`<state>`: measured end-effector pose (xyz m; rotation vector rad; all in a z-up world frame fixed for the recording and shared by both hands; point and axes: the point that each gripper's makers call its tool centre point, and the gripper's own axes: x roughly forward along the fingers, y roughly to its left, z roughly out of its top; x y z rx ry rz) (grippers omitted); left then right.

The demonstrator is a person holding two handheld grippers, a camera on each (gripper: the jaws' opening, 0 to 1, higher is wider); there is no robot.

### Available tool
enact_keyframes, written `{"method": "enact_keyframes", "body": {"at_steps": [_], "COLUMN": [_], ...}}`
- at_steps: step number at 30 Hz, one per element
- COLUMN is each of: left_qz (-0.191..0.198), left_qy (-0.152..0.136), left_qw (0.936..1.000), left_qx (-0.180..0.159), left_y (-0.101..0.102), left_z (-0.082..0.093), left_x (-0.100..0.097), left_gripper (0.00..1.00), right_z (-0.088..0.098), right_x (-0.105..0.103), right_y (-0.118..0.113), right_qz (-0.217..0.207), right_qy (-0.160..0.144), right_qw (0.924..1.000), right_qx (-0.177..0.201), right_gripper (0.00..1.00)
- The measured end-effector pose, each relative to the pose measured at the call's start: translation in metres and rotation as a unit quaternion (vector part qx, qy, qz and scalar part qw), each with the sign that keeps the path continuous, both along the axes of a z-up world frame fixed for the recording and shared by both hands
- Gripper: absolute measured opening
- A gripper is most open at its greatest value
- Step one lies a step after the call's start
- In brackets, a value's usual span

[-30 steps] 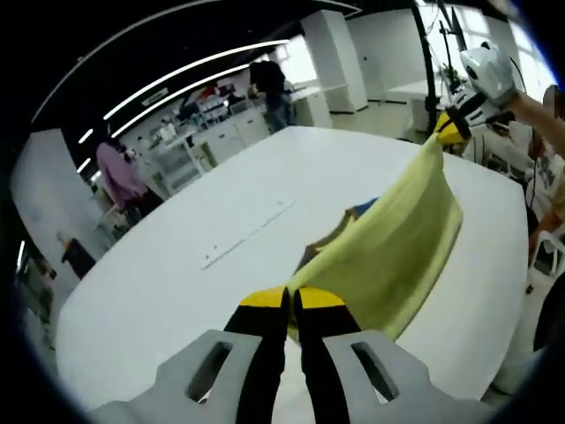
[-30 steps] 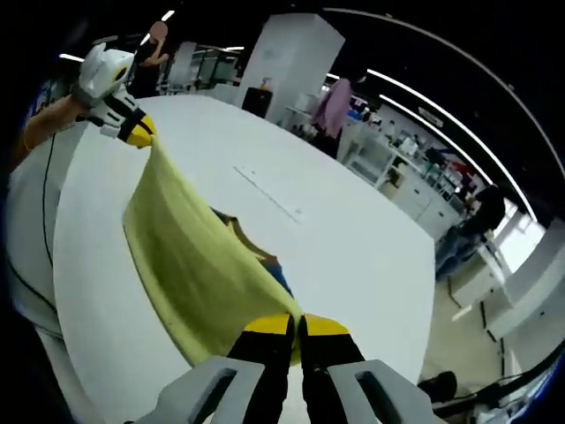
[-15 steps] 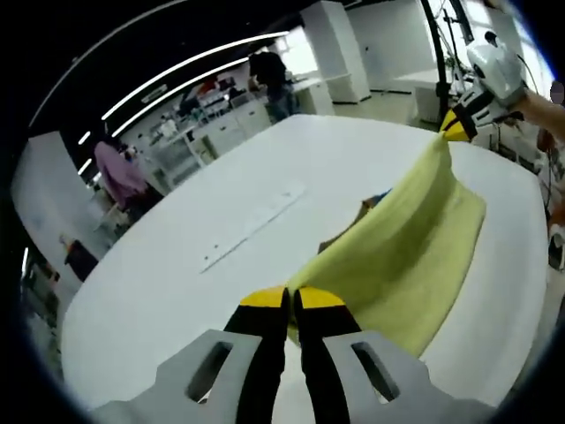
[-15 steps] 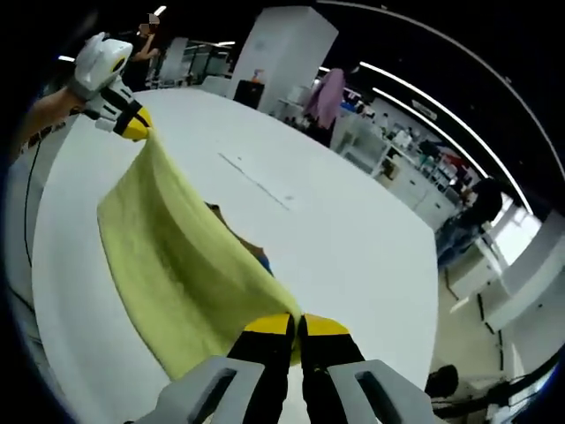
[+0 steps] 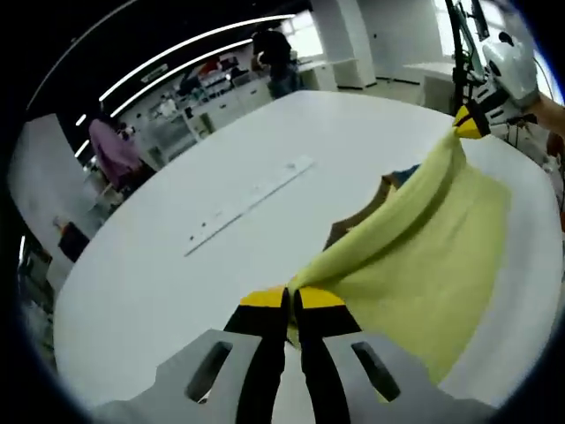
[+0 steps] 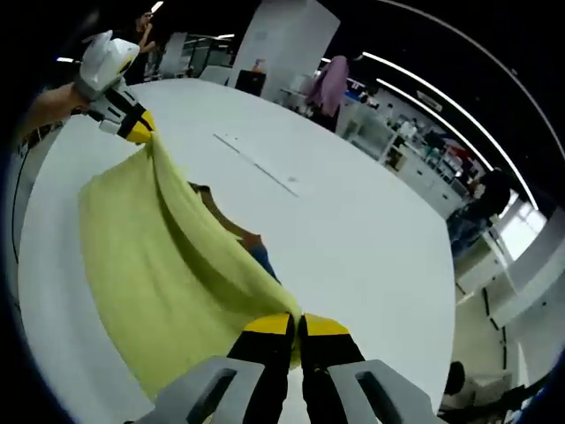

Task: Fold the garment on the visible template until the final outline fits inside the template.

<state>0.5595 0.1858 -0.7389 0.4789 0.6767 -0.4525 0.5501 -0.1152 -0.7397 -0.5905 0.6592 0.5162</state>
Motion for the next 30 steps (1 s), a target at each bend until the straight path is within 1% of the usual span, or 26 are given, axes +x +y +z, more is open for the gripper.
{"method": "enact_keyframes", "body": {"at_steps": [4,6,9,11,14,18,21,24,26,28,30], "left_qz": [-0.004,-0.005,0.000,-0.001,-0.009,-0.007,-0.010,-0.009,-0.011,-0.015,-0.019], "left_qy": [0.012,0.020,0.032,0.036,0.040,0.045,0.045,0.048,0.050,0.049,0.045], "left_qw": [0.9999,0.9998,0.9994,0.9992,0.9991,0.9989,0.9989,0.9988,0.9987,0.9987,0.9988], "left_qx": [0.004,0.003,-0.011,-0.014,-0.007,-0.007,-0.007,-0.010,-0.003,-0.004,-0.001], "left_y": [0.000,0.002,0.003,0.003,0.003,0.004,0.004,0.006,0.007,0.007,0.009], "left_z": [-0.014,-0.021,-0.030,-0.034,-0.041,-0.046,-0.048,-0.050,-0.052,-0.052,-0.049], "left_x": [0.005,0.007,0.009,0.010,0.011,0.012,0.012,0.012,0.011,0.011,0.009], "left_gripper": [0.00,0.01,0.01,0.01,0.01,0.01,0.01,0.01,0.02,0.02,0.06], "right_z": [-0.013,-0.016,-0.025,-0.030,-0.036,-0.045,-0.048,-0.052,-0.052,-0.051,-0.049], "right_x": [0.008,0.011,0.017,0.019,0.021,0.021,0.021,0.018,0.017,0.016,0.014], "right_y": [0.000,0.001,0.001,0.001,0.000,0.001,0.000,0.001,0.000,-0.001,-0.001], "right_qz": [0.003,0.004,0.003,0.003,0.001,0.001,0.002,0.008,0.007,0.010,0.017], "right_qy": [0.009,0.012,0.024,0.031,0.040,0.052,0.058,0.075,0.077,0.079,0.078], "right_qw": [1.0000,0.9999,0.9997,0.9995,0.9991,0.9985,0.9980,0.9964,0.9962,0.9960,0.9961], "right_qx": [-0.003,0.000,0.003,0.006,0.011,0.019,0.023,0.039,0.040,0.040,0.039], "right_gripper": [0.00,0.00,0.00,0.00,0.00,0.00,0.00,0.01,0.04,0.08,0.12]}}
